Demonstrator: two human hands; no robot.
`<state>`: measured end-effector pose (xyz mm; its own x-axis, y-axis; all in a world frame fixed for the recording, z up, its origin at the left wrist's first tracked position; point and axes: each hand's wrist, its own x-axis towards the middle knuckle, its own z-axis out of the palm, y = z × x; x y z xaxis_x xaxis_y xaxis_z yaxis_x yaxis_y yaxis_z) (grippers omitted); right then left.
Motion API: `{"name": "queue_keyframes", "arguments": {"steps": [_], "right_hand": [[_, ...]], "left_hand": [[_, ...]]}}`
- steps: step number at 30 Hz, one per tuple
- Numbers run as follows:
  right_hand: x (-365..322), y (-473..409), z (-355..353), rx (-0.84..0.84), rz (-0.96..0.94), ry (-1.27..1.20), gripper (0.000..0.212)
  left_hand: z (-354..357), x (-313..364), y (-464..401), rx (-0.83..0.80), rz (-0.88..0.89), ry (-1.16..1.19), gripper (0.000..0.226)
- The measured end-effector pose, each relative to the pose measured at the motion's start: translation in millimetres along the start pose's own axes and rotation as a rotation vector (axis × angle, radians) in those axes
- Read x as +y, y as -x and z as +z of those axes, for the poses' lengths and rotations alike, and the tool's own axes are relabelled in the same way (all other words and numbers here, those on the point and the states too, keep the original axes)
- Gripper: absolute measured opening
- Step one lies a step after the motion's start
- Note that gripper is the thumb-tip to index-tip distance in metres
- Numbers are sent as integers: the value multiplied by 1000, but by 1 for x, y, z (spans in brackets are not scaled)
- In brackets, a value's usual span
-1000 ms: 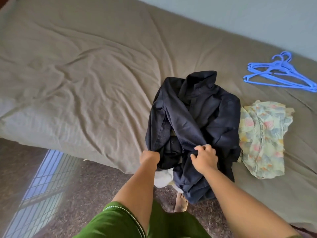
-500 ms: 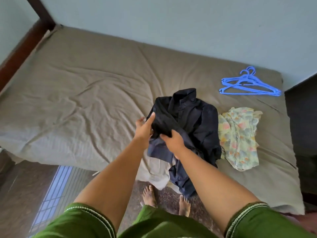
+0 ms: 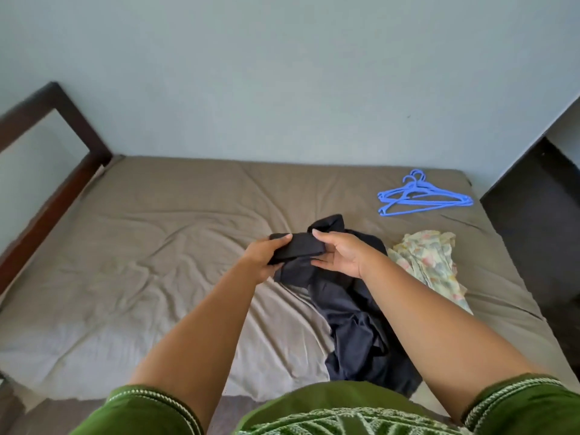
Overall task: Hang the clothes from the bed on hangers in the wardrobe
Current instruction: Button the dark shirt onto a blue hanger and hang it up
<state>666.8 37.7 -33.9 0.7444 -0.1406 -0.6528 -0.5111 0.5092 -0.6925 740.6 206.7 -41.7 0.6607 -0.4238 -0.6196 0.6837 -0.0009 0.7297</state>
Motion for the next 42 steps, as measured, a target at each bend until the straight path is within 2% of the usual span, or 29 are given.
{"name": "queue_keyframes", "arguments": {"steps": [2, 3, 4, 5, 6, 7, 8, 9, 10, 11, 13, 14, 15, 18, 22, 24, 26, 28, 31, 34, 37, 38, 40, 42], "right_hand": [[-1, 1, 0, -11, -8, -6, 38], [-1, 0, 2, 43, -54, 11, 38], [-4, -2, 5, 126, -107, 33, 36], [-7, -5, 8, 218, -158, 49, 30], [-11, -6, 11, 280, -197, 54, 22], [-18, -8, 13, 323, -219, 48, 17], [-25, -10, 14, 352, -230, 31, 12], [-32, -11, 14, 361, -227, 5, 8], [-38, -10, 16, 344, -216, -44, 5], [-45, -7, 19, 308, -204, -106, 6], [-55, 0, 23, 215, -202, -213, 15], [-58, 3, 24, 169, -210, -230, 18], [-58, 5, 24, 138, -235, -214, 18], [-52, 6, 22, 140, -397, -40, 22], [-39, 3, 22, 107, -629, 508, 27], [-36, 3, 26, 177, -720, 749, 30], [-35, 4, 29, 237, -775, 875, 24], [-33, 5, 31, 218, -790, 921, 19], [-27, 6, 30, 133, -830, 980, 16], [-19, 6, 27, 140, -928, 949, 11], [-17, 6, 25, 168, -977, 956, 10], [-18, 6, 25, 159, -975, 981, 10], [-20, 9, 25, 137, -964, 1036, 10], [-22, 11, 25, 134, -962, 1055, 10]], "left_hand": [[7, 5, -2, 34, -25, -56, 11], [13, 6, -2, 55, -46, -76, 16], [19, 6, -2, 101, -47, -107, 33], [24, 3, -4, 180, -32, -189, 59], [29, 2, -2, 296, 16, -388, 89], [30, 2, 0, 384, 137, -618, 111], [30, 2, 2, 377, 335, -769, 123], [30, 4, 4, 277, 506, -854, 124], [30, 8, 8, 144, 594, -901, 116], [30, 12, 7, 51, 627, -957, 96], [31, 18, 1, 88, 663, -1014, 40], [32, 21, -1, 142, 663, -931, 20], [32, 25, -2, 165, 608, -752, 10], [33, 33, 2, 5, 329, -176, 10], [30, 36, 9, -130, 250, -10, 13], [29, 34, 9, -135, 227, 41, 14], [30, 34, 9, -99, 208, 12, 30], [30, 37, 9, -14, 207, -149, 38], [27, 42, 10, 93, 222, -293, 18], [25, 40, 9, 123, 252, -187, 3], [20, 32, 8, 222, 315, -157, 28], [19, 30, 8, 225, 349, -200, 32], [20, 28, 13, 175, 406, -251, 25], [25, 27, 17, 128, 394, -231, 28]]}}
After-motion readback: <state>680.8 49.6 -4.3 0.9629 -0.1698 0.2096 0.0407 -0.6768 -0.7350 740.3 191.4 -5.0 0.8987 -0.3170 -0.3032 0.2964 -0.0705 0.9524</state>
